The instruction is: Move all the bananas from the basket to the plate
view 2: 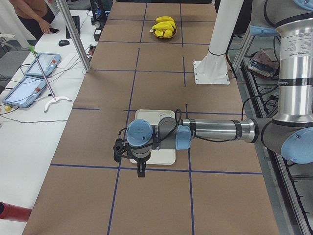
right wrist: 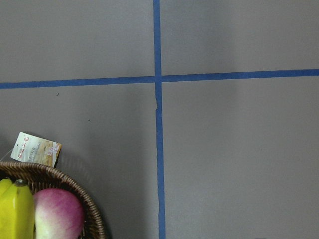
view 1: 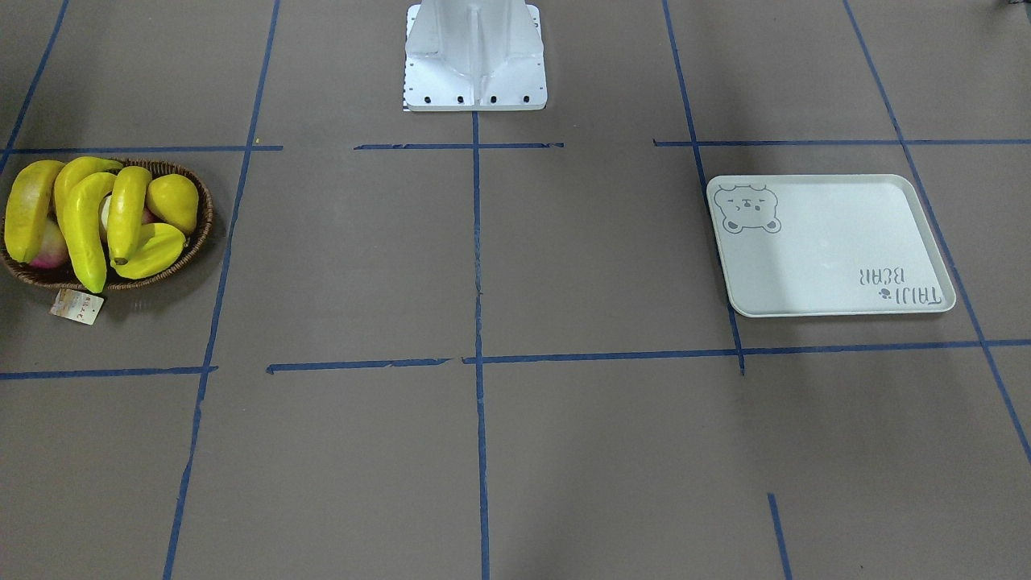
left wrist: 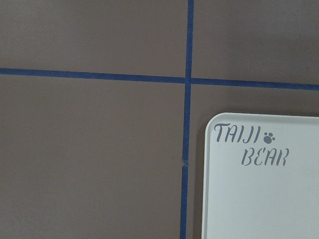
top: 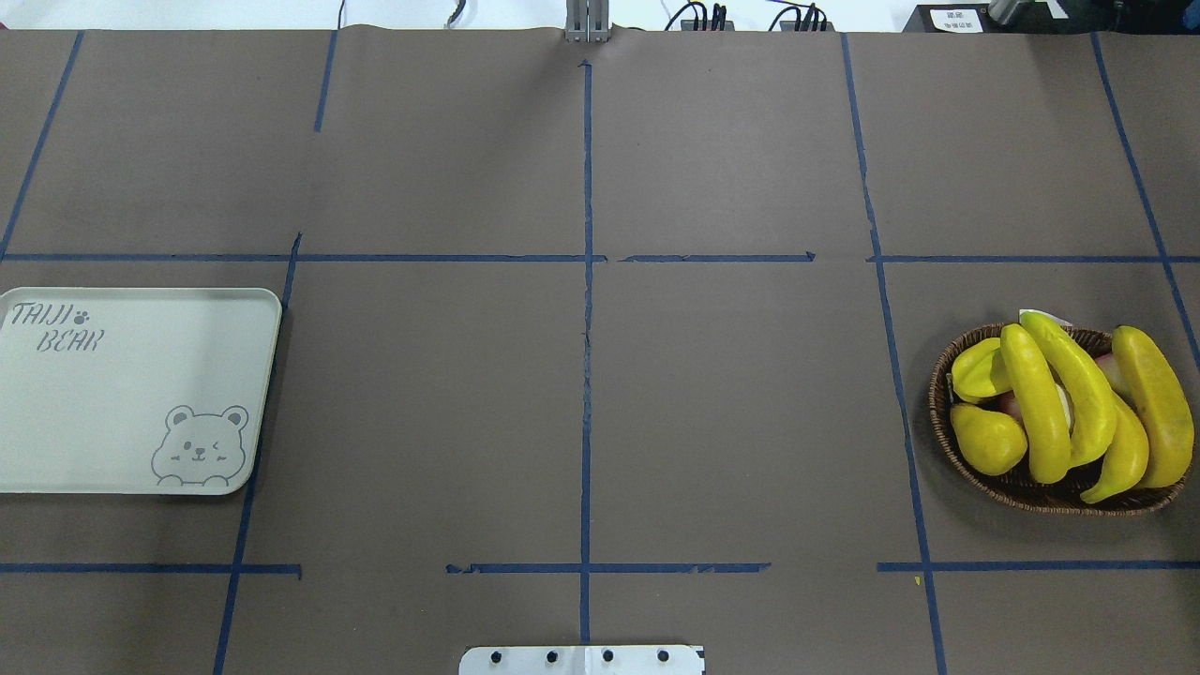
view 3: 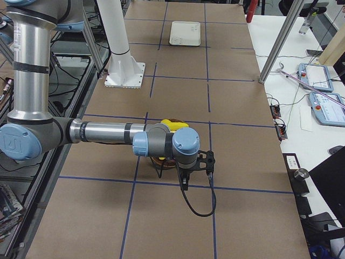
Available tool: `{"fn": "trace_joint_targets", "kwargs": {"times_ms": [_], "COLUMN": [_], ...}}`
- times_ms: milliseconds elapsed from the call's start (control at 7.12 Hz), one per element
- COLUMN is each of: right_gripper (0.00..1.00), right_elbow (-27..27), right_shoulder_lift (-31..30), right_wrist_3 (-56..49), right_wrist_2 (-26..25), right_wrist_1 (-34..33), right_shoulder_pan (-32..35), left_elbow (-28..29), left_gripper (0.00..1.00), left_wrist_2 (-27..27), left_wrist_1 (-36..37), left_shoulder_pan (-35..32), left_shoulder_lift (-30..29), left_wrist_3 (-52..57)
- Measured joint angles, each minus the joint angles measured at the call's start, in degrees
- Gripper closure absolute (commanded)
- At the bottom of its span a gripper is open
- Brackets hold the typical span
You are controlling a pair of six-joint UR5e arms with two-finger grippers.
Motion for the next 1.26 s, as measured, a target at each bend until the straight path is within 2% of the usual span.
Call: {"fn": "trace_joint_targets", "kwargs": {"times_ms": [1265], "right_gripper": [0.0], "right_elbow": [-0.74], "right_shoulder_lift": [-0.18], "right_wrist_3": [0.09], "right_wrist_2": [-0.7], "right_wrist_1": [0.08], "right_shoulder_pan": [0.0], "left_elbow": [0.04], "left_gripper": [0.0], "left_wrist_2": [0.09], "left_wrist_1": [-0.44], "left_shoulder_pan": [0.13], "left_shoulder_lift": [-0.21], "left_wrist_3": [-1.5]}}
